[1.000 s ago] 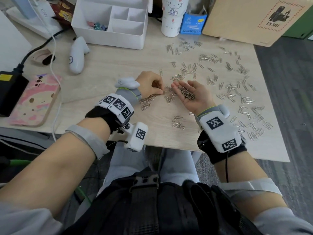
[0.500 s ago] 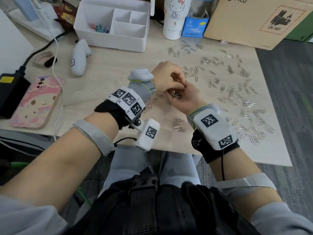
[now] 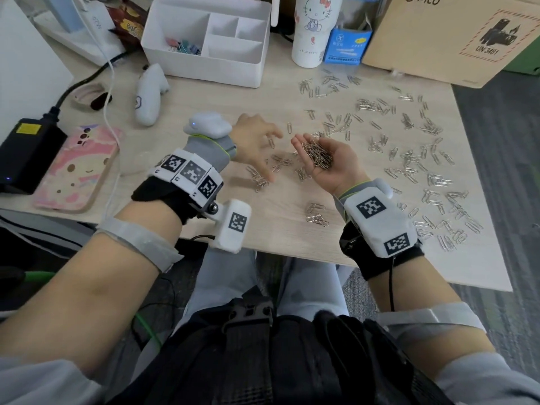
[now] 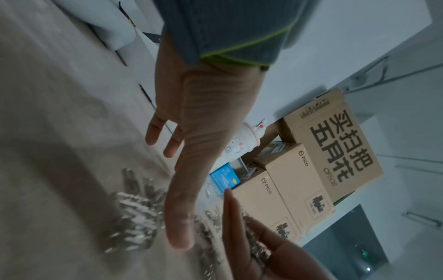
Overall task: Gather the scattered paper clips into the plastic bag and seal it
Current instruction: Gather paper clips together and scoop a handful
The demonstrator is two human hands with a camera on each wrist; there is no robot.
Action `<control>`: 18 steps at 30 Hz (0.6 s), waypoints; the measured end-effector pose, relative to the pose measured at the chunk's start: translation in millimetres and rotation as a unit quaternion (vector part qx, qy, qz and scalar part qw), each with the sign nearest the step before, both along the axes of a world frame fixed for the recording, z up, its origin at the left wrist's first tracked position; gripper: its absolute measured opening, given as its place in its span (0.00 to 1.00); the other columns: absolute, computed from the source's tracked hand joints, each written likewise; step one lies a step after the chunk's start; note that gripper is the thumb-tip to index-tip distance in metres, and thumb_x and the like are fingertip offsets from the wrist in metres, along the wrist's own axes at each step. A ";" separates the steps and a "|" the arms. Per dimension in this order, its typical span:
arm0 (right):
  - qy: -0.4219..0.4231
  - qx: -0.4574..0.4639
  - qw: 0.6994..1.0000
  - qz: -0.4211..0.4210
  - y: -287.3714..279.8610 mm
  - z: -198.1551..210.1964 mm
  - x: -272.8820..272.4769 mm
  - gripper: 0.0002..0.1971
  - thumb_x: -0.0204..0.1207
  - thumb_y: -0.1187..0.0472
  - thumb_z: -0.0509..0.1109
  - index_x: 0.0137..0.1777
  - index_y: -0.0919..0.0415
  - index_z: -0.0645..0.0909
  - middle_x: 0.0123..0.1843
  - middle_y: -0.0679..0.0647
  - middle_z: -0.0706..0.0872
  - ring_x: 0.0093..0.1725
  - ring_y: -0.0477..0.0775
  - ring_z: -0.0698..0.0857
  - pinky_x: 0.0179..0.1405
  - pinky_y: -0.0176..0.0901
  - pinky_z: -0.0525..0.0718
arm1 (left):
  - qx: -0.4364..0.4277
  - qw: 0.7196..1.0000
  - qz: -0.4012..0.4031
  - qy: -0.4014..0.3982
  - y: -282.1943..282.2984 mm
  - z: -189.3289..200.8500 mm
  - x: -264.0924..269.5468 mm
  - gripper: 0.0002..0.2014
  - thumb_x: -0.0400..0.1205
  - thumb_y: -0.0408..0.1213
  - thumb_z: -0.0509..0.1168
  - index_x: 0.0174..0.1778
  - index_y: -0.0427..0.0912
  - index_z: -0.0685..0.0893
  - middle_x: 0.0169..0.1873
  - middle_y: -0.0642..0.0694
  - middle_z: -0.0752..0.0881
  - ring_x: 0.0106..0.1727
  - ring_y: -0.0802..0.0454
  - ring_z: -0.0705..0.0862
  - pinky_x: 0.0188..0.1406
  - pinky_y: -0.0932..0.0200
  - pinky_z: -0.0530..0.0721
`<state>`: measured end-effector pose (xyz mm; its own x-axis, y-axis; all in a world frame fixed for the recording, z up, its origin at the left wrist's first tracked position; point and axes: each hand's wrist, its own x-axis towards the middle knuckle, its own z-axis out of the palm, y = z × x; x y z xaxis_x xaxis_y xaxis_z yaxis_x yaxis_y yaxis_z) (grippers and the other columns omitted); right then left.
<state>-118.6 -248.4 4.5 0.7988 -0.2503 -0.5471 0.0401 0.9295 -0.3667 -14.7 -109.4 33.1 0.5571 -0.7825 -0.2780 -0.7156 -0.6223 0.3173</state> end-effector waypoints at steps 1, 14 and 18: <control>0.002 -0.001 1.000 0.000 -0.1 0.1 -0.4 0.14 0.83 0.69 0.53 0.45 0.77 0.77 0.37 0.72 0.87 0.46 0.69 0.84 0.43 0.53 0.86 | 0.024 1.000 -0.004 0.000 2.5 -6.3 -0.4 0.46 0.58 0.50 0.81 0.71 0.47 0.71 0.67 0.39 0.73 0.68 0.40 0.69 0.71 0.51 0.65; -0.002 -0.003 1.000 -0.017 -1.6 4.2 -12.9 0.13 0.82 0.70 0.53 0.45 0.77 0.77 0.36 0.72 0.87 0.47 0.68 0.83 0.42 0.54 0.86 | -0.117 0.992 0.025 0.046 -3.8 -28.5 -10.0 0.10 0.68 0.33 0.76 0.43 0.38 0.88 0.46 0.39 0.88 0.40 0.52 0.79 0.33 0.69 0.71; -0.001 -0.002 1.000 -0.018 -1.8 3.1 -14.5 0.13 0.82 0.70 0.53 0.46 0.76 0.77 0.42 0.71 0.85 0.47 0.68 0.84 0.42 0.54 0.87 | -0.113 0.991 0.037 0.055 -10.9 -31.4 -9.1 0.04 0.70 0.31 0.74 0.39 0.37 0.88 0.32 0.45 0.88 0.27 0.60 0.82 0.31 0.68 0.75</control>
<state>-133.1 -250.2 7.6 0.7910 -0.2808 -0.5436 0.0741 0.9259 -0.3705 -23.8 -120.3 1.7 0.5915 -0.7898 -0.1626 -0.6238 -0.5759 0.5283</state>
